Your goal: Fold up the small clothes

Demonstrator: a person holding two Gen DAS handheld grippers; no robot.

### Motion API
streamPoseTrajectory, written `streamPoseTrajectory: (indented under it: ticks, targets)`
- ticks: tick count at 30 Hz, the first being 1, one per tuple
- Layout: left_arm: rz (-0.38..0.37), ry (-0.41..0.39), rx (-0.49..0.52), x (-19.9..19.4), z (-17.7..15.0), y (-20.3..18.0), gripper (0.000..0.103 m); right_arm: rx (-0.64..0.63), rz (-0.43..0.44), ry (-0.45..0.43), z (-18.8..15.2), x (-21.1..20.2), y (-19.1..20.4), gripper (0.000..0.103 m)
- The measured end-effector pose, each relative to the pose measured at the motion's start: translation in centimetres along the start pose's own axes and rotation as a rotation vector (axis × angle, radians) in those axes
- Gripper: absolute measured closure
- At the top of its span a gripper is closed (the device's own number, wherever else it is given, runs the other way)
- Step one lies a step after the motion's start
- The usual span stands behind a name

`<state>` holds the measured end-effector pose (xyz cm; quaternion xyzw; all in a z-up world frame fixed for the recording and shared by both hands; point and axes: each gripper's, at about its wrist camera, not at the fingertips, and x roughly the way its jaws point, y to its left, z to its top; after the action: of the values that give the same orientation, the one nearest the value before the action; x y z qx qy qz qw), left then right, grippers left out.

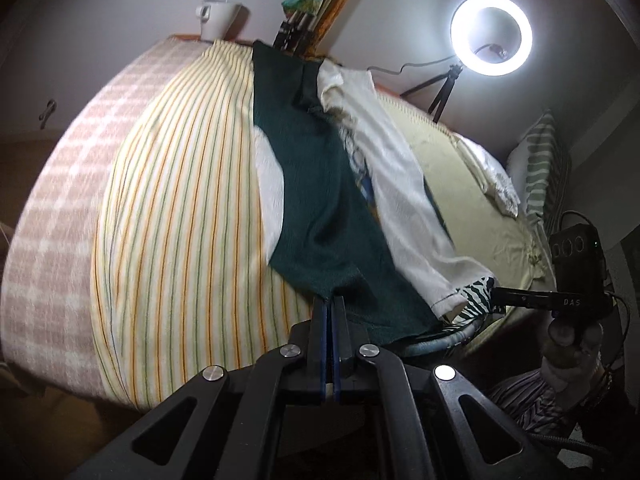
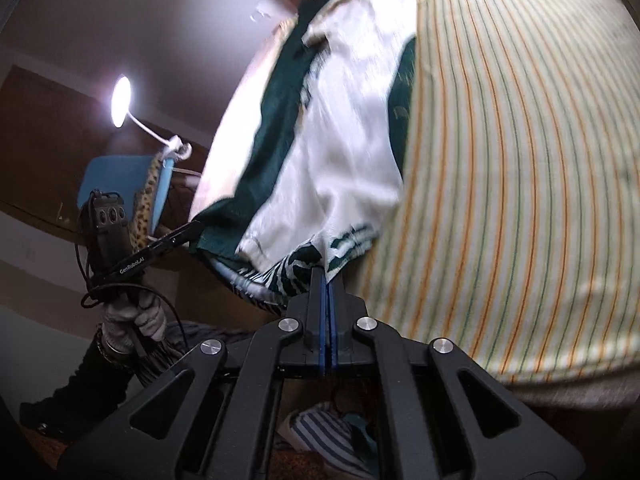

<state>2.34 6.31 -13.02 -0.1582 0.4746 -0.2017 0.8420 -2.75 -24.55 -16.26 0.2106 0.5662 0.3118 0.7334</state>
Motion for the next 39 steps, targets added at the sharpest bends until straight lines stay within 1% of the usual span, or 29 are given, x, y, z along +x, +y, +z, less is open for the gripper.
streamPoseTrajectory:
  ticks: [6, 11, 16, 21, 27, 32, 37, 38, 39]
  targets:
    - [-0.01, -0.05, -0.03, 0.4, 4.1, -0.2, 0.103, 0.036, 0.022, -0.074, 3.0, -1.1, 0.3, 0.101]
    - [0.001, -0.068, -0.03, 2.0, 7.5, -0.1, 0.103, 0.016, -0.012, -0.113, 6.3, -1.8, 0.9, 0.101]
    - [0.011, -0.068, -0.046, 4.0, 10.2, 0.8, 0.103, 0.057, -0.033, -0.137, 9.9, -1.5, -0.3, 0.101]
    - [0.042, -0.063, -0.049, 6.0, 12.5, 1.8, 0.103, 0.061, -0.066, -0.139, 13.3, 0.2, -1.0, 0.101]
    - [0.066, -0.056, -0.081, 8.2, 15.1, 3.7, 0.103, 0.06, -0.093, -0.129, 17.1, 2.8, -1.5, 0.101]
    - [0.08, -0.03, -0.117, 10.2, 16.2, 5.1, 0.103, 0.075, -0.132, -0.106, 18.9, 5.0, -2.6, 0.101]
    - [0.089, -0.031, -0.122, 11.3, 17.0, 5.5, 0.103, 0.108, -0.148, -0.104, 19.9, 6.1, -3.6, 0.101]
    - [0.094, -0.033, -0.121, 11.4, 17.2, 5.6, 0.1, 0.117, -0.15, -0.108, 20.1, 6.1, -3.9, 0.101]
    - [0.106, -0.035, -0.115, 11.5, 17.4, 5.5, 0.09, 0.126, -0.155, -0.11, 20.3, 6.1, -4.1, 0.1]
